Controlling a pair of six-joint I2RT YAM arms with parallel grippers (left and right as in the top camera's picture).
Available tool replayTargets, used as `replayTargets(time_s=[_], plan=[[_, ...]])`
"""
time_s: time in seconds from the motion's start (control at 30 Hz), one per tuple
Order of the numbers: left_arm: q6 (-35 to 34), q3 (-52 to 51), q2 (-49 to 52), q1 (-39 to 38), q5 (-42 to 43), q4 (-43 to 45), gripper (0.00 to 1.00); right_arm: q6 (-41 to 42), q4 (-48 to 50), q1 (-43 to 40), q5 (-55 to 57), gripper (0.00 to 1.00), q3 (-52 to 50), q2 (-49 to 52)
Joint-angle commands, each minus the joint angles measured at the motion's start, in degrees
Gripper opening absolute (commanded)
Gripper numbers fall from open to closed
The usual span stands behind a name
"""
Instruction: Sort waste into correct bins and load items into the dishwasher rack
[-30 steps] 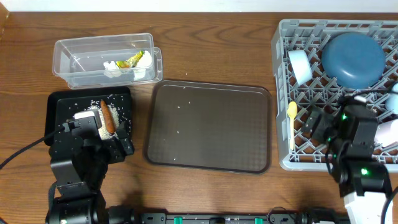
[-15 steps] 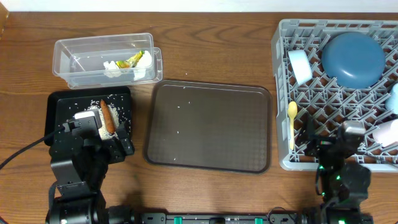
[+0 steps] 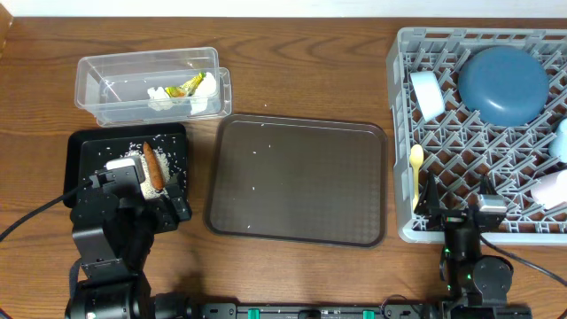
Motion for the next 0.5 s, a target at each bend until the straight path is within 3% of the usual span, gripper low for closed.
replayTargets(time_s=[0.0,0.17,0.47], plan=[[0.6,-0.1,0.0,0.1,0.5,0.2,0.96,-2.9,-0.9,0.9,-0.9,0.99,-0.2,-0.9],[0.6,-0.1,0.0,0.1,0.6,0.2,0.96,-4.2,-8.9,0.9,-5.5,0.99,-0.2,-0.9],[0.6,-0.1,0.0,0.1,0.5,0.2,0.96,-4.2,-8.6,0.9,-4.9,0.99,-0.2,-0.9]])
